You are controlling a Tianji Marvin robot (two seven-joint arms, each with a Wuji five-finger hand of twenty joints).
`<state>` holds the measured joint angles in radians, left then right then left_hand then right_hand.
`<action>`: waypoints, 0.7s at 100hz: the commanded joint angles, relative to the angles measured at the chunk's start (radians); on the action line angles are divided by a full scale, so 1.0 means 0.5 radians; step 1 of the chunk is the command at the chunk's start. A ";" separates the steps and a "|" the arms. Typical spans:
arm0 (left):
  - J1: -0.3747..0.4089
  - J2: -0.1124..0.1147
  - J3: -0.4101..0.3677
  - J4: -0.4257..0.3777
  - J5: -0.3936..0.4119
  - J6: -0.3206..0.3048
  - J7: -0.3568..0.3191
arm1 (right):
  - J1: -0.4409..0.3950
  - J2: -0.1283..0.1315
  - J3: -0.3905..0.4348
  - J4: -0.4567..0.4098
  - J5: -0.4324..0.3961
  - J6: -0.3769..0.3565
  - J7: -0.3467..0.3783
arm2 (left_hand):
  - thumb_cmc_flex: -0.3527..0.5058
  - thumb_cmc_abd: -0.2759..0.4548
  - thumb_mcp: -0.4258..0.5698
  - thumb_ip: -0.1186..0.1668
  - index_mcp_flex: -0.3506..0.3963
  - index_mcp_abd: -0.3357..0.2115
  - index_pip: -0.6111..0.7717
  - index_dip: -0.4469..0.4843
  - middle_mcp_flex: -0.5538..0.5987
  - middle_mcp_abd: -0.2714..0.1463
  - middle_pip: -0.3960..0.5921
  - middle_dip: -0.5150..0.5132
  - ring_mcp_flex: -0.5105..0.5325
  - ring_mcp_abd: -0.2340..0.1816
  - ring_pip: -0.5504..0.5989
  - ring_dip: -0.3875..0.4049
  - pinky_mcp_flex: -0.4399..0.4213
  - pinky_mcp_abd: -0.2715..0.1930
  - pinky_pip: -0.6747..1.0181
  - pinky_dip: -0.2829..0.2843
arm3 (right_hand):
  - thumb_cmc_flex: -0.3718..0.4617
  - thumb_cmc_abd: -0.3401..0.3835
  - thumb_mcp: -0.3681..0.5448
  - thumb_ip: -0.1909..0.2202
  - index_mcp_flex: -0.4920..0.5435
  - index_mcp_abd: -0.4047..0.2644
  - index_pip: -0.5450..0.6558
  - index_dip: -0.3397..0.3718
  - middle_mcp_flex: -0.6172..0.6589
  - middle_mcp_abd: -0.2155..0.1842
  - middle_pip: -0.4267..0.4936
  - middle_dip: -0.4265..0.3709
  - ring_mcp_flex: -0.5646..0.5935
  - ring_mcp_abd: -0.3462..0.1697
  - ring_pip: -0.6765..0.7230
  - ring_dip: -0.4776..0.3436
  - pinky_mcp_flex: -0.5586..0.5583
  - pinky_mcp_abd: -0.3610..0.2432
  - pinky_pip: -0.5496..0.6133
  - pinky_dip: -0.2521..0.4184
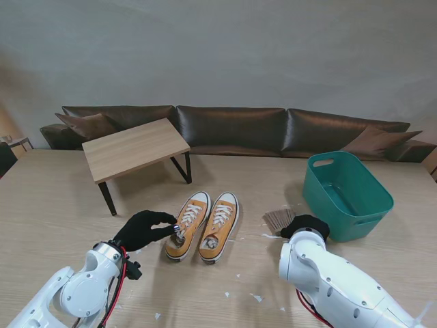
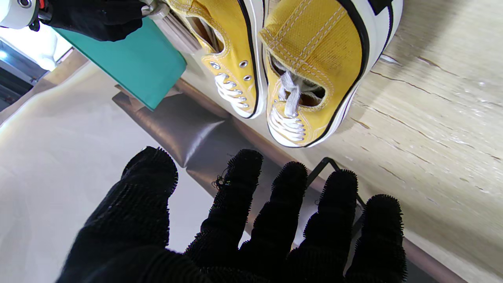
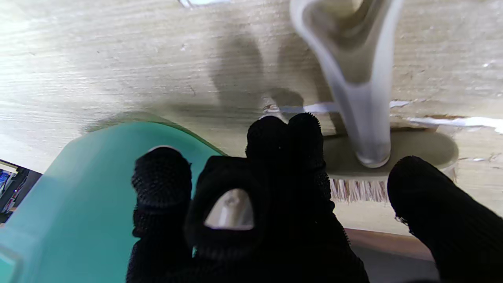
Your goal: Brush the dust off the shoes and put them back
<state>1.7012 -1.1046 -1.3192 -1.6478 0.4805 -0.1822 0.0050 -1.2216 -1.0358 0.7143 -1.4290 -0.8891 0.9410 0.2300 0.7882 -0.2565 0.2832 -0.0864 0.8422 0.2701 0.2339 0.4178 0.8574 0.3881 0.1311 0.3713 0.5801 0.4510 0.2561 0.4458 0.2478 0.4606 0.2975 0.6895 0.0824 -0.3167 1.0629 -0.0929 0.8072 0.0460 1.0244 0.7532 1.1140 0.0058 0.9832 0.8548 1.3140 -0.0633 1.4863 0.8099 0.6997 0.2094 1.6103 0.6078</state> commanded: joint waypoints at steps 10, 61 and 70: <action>0.001 -0.003 0.002 0.003 -0.008 0.001 -0.044 | -0.080 -0.021 0.090 -0.069 -0.052 -0.063 -0.011 | 0.030 0.093 -0.038 0.091 0.046 0.022 0.010 0.014 0.034 0.026 0.008 0.005 0.090 0.035 0.024 0.026 -0.003 0.035 -0.044 0.016 | -0.030 -0.094 -0.070 0.047 -0.073 0.062 -0.036 -0.031 -0.064 -0.038 0.053 -0.038 0.012 -0.020 -0.021 -0.029 0.660 0.067 -0.030 -0.003; 0.014 -0.003 -0.005 -0.008 0.003 -0.004 -0.034 | -0.375 -0.106 0.450 -0.397 -0.050 -0.306 -0.270 | 0.026 0.089 -0.038 0.090 0.030 0.013 0.002 0.011 0.029 0.027 0.007 0.005 0.089 0.034 0.024 0.026 -0.002 0.039 -0.043 0.016 | -0.013 -0.147 -0.141 0.042 -0.071 0.033 -0.206 -0.139 -0.107 0.025 -0.063 -0.146 0.008 0.057 -0.107 -0.086 0.591 0.115 -0.073 0.030; 0.016 -0.003 -0.006 -0.008 0.007 -0.005 -0.033 | -0.431 -0.111 0.512 -0.464 -0.048 -0.390 -0.290 | 0.025 0.088 -0.038 0.090 0.026 0.013 0.000 0.010 0.028 0.026 0.007 0.005 0.087 0.036 0.023 0.026 -0.002 0.034 -0.043 0.015 | -0.011 -0.147 -0.154 0.041 -0.077 0.013 -0.279 -0.161 -0.166 0.062 -0.183 -0.235 0.006 0.155 -0.331 -0.190 0.469 0.158 -0.182 0.036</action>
<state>1.7050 -1.1043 -1.3203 -1.6479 0.4831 -0.1828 0.0052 -1.4216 -1.0869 0.9718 -1.6306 -0.9114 0.7534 0.0751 0.7883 -0.2566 0.2832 -0.0864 0.8423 0.2705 0.2342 0.4180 0.8574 0.3883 0.1311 0.3712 0.5821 0.4510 0.2561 0.4458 0.2478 0.4606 0.2974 0.6895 0.0831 -0.3617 1.0171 -0.0929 0.8045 0.0507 0.9087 0.6874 1.0648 0.0127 0.9238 0.7752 1.3140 -0.0214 1.3773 0.7519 0.6997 0.2365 1.5577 0.6077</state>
